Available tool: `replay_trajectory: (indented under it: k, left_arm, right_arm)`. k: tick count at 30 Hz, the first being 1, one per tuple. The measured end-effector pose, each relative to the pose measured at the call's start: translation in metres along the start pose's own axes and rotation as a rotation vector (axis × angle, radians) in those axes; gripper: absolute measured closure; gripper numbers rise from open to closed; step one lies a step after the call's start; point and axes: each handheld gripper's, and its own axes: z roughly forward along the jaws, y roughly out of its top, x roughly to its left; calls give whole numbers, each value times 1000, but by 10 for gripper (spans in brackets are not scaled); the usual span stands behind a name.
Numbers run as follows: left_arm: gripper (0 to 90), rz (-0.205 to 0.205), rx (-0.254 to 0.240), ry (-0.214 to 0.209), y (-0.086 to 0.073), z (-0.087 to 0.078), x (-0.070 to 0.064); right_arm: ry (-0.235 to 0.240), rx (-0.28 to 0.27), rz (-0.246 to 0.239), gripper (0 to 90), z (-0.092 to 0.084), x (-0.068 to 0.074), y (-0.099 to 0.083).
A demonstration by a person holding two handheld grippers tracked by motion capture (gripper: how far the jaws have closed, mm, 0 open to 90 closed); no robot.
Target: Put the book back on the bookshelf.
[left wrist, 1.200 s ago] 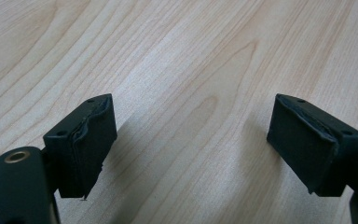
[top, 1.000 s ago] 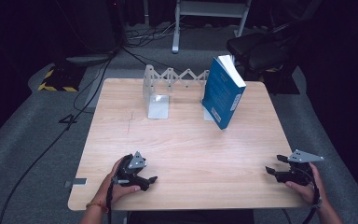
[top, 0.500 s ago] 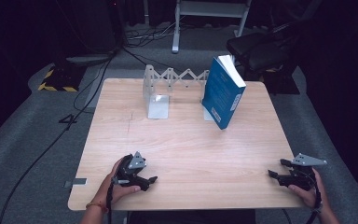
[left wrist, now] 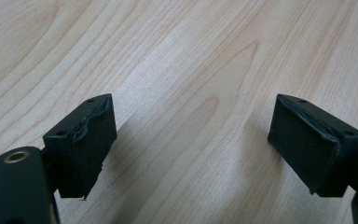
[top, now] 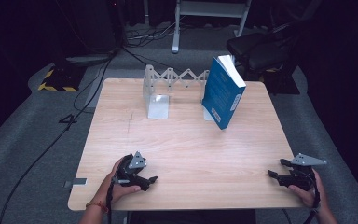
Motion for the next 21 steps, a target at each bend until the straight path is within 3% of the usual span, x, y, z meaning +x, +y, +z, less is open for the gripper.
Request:
replay_trajectory:
  k: [21]
  left_arm:
    - [152,-10,0,8,2,2,1]
  right_arm:
    - [0,0,0,205,0,0,0]
